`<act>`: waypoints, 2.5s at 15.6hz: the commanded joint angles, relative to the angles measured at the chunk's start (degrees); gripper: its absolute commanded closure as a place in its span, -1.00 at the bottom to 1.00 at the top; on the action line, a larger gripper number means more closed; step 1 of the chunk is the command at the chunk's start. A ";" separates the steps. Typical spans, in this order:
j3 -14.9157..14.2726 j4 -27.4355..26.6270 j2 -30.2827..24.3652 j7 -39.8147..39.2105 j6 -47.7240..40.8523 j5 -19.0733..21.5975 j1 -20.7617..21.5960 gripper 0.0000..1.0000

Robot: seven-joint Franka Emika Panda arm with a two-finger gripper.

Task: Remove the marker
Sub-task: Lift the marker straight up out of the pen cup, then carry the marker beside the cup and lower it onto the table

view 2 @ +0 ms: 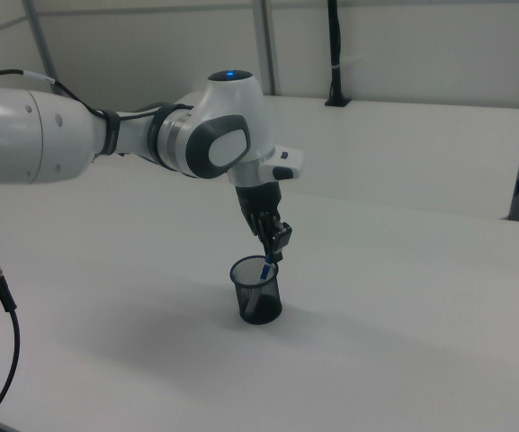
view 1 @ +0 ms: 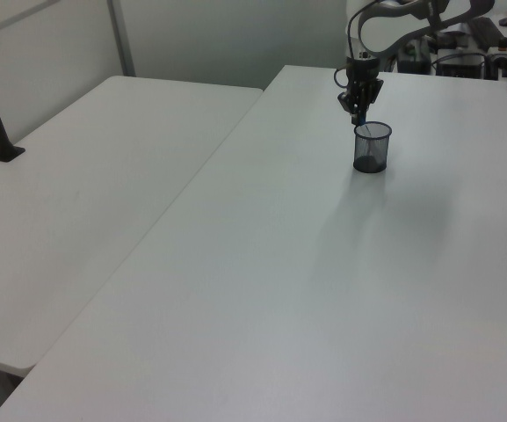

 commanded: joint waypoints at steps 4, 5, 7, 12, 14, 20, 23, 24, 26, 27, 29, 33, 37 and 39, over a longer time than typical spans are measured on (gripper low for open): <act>-0.24 0.91 -5.71 -0.71 -1.83 1.01 0.45 0.83; 0.02 2.31 -6.33 -0.71 -3.58 1.01 0.53 0.83; 0.47 5.21 -7.73 -0.45 -4.30 1.36 0.62 0.82; 0.99 9.53 -9.59 -0.44 -5.87 1.36 3.69 0.80; 2.30 9.27 -9.15 -0.44 -9.21 1.28 5.88 0.79; 3.37 5.76 -4.68 -2.02 -15.99 1.45 14.15 0.79; 3.28 5.31 1.21 -4.39 -16.08 1.36 16.96 0.79; 3.28 4.62 2.27 -5.44 -16.08 1.28 17.67 0.79; 3.28 1.63 2.63 -6.86 -16.08 1.28 19.16 0.79; 3.28 0.84 2.63 -6.86 -16.08 1.28 19.43 0.79; 3.37 -0.13 3.24 -6.86 -16.08 1.28 19.61 0.75; 5.12 -0.05 5.88 -5.98 -15.64 1.19 19.70 0.49; 5.13 0.30 6.41 -5.81 -15.29 1.28 19.61 0.29; 5.13 0.56 6.15 -5.81 -15.64 1.28 19.61 0.29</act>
